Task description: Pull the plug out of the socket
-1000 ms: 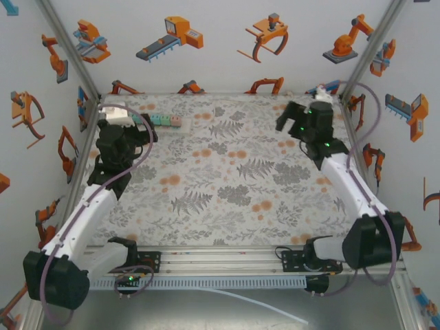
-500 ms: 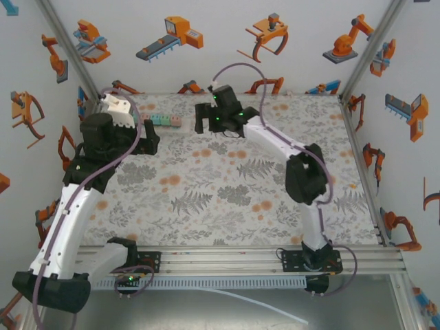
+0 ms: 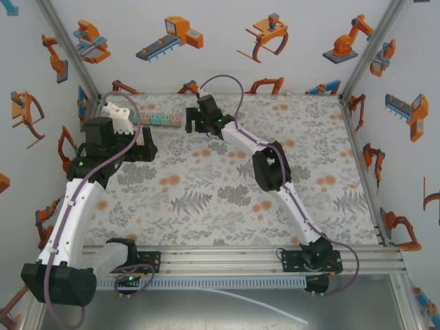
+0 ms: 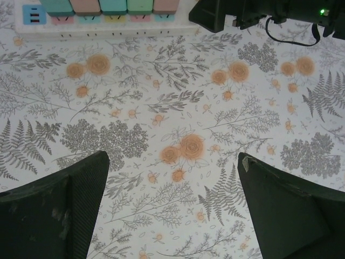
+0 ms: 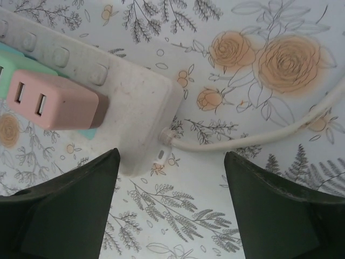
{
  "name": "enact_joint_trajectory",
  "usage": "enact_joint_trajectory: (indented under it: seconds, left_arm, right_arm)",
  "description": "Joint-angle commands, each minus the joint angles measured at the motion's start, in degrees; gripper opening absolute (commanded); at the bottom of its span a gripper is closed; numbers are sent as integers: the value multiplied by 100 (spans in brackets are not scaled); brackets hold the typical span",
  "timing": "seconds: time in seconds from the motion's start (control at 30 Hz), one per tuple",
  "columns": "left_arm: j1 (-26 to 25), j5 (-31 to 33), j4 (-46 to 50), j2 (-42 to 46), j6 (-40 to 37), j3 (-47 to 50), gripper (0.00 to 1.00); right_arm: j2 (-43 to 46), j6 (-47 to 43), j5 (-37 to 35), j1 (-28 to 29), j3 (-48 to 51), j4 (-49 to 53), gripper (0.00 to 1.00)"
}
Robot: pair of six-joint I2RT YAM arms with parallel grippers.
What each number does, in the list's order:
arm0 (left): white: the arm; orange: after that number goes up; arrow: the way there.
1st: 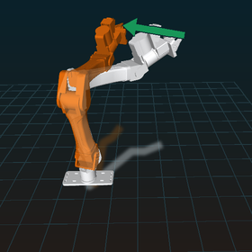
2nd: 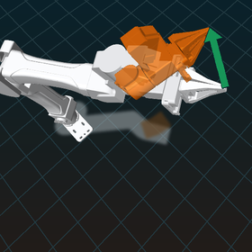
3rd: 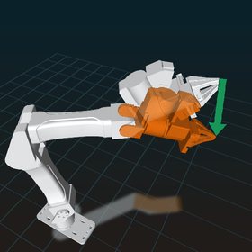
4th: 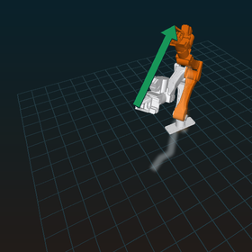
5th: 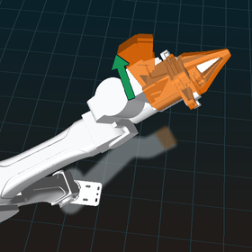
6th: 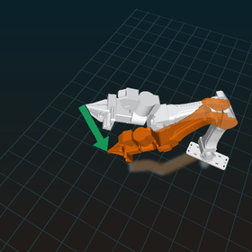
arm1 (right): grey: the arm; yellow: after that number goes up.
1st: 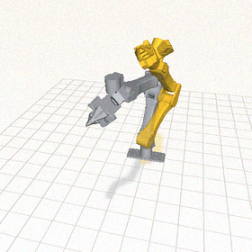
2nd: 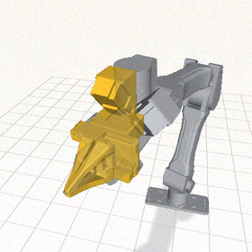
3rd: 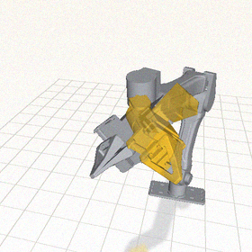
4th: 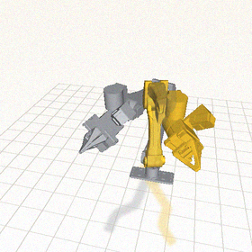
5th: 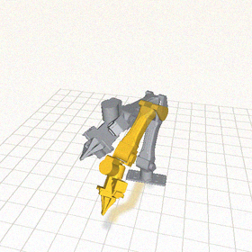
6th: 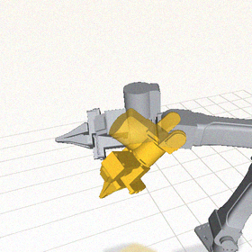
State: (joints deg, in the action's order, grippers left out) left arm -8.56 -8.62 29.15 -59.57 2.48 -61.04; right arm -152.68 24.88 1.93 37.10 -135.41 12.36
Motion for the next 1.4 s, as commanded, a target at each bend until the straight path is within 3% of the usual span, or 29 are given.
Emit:
enact_joint_trajectory:
  seconds: [0.0, 0.2, 0.37, 0.43, 0.57, 0.77, 0.93, 1.03, 1.2, 1.37]
  left_arm:
    - [27, -202, -115, 121, -108, 65, 97]
    - [29, -260, -159, 146, -65, 90, 97]
    - [30, -195, -190, 165, -98, 162, 97]
    - [30, -184, -200, 152, -93, 167, 97]
    - [30, -72, -186, 187, -127, 171, 97]
    - [30, -44, -285, 267, -108, 235, 97]
    - [30, -18, -352, 254, 54, 258, 97]
    - [24, 104, -412, 181, 469, 237, 97]
    - [-91, 514, -676, -282, 1978, 158, 97]
    - [-699, 1423, -621, -1351, 2099, -516, 100]
  right_arm:
    - [1, -588, -200, -1, -92, -164, 75]
    - [-497, -187, 301, 8, -504, -651, 74]
    - [-891, 96, 401, 6, -1247, -192, 66]
    - [-820, 474, 337, -1, -1145, 84, 56]
    - [-498, 783, 627, 8, -513, 645, 48]
    - [-50, 120, 303, -115, -66, 2134, 46]
    - [621, -22, 290, -531, 1051, 2197, 46]
    - [977, -334, 235, -787, 1659, 2241, 45]
    - [1791, -921, 201, -1185, 2889, 2279, 44]
    - [2462, -1210, -5, -1706, 3953, 2279, 44]
